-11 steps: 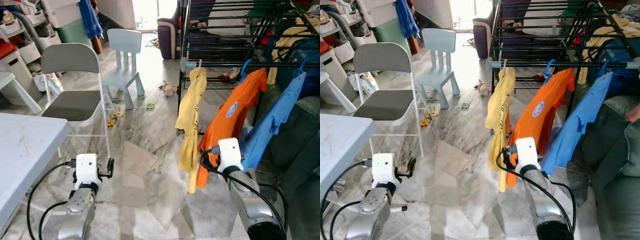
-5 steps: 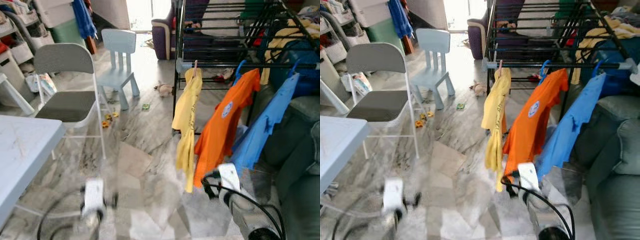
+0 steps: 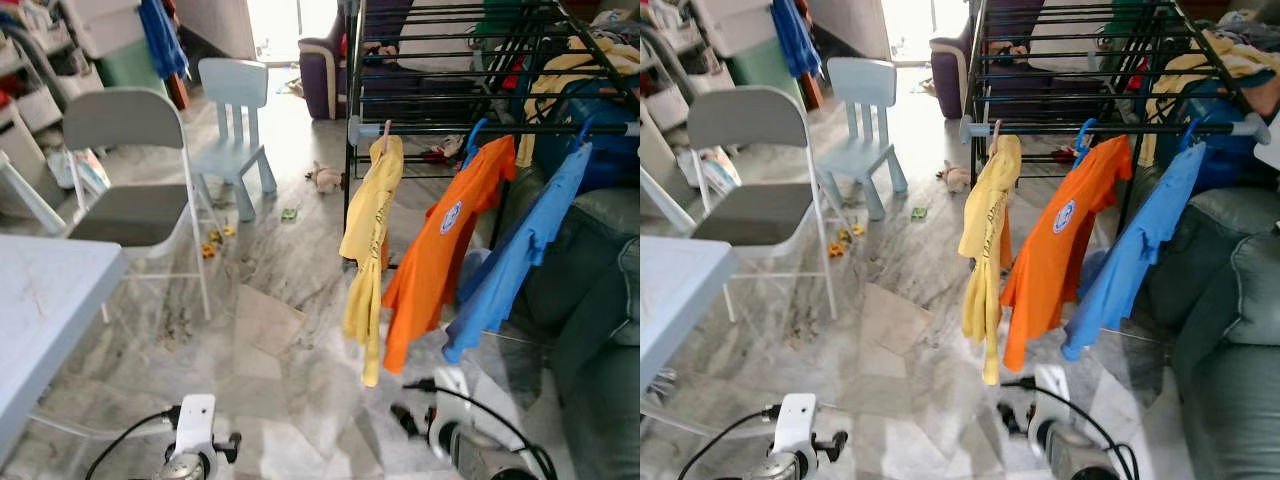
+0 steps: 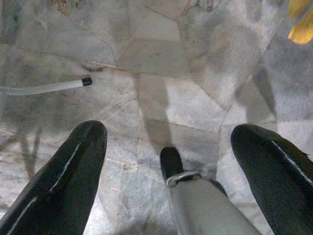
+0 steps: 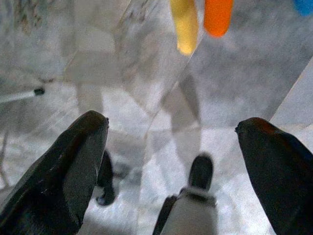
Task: Hang hanger
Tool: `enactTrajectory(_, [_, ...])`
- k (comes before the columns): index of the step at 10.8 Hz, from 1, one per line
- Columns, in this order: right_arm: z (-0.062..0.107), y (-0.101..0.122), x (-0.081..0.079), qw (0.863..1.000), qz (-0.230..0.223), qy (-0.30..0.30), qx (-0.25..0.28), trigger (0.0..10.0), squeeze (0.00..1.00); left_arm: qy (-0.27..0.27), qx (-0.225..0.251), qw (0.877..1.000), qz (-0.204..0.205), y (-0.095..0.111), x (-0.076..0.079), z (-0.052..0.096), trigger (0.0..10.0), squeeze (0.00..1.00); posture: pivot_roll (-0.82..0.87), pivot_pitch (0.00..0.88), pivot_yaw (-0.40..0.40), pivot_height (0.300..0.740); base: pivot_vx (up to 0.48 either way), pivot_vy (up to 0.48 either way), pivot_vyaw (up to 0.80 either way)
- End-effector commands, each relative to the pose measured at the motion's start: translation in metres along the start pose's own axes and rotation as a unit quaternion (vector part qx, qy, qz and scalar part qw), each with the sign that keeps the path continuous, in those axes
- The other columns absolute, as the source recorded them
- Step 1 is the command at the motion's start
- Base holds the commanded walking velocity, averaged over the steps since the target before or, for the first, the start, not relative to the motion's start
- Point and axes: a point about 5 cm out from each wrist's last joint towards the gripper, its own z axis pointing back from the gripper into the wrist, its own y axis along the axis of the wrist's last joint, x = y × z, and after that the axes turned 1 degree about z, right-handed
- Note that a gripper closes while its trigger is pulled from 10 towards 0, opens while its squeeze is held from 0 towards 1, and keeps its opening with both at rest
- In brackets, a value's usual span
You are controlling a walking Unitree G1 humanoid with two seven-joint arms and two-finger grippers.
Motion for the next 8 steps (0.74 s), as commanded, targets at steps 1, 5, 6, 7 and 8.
enactTrajectory(1, [0.0,-0.004,-0.001,1.0,0.003,-0.002,-0.014,10.0,0.0,0.002,-0.007,1.0,-0.013,0.0,-0.005,0.0,10.0,0.0,-0.11,0.0,0.093,0.74,0.0,0.0,0.0])
enactTrajectory(5, [0.01,-0.033,0.023,0.996,0.042,-0.035,-0.07,10.0,0.0,0.025,-0.049,0.998,0.011,-0.009,-0.017,0.002,10.0,0.0,-0.11,0.0,0.1,0.74,0.0,0.0,0.0])
enactTrajectory(6, [0.01,-0.034,0.024,0.996,0.042,-0.042,-0.069,10.0,0.0,0.027,-0.052,0.998,0.016,-0.011,-0.017,0.002,10.0,0.0,-0.11,0.0,0.106,0.74,0.0,0.0,0.0])
enactTrajectory(7, [0.009,-0.033,0.023,0.996,0.044,-0.042,-0.066,10.0,0.0,0.026,-0.056,0.998,0.023,-0.013,-0.017,0.002,10.0,0.0,-0.11,0.0,0.109,0.74,0.0,0.0,0.0])
enactTrajectory(8, [0.008,-0.032,0.02,0.996,0.055,-0.041,-0.064,10.0,0.0,0.026,-0.062,0.997,0.024,-0.016,-0.017,0.003,10.0,0.0,-0.11,0.0,0.104,0.74,0.0,0.0,0.0])
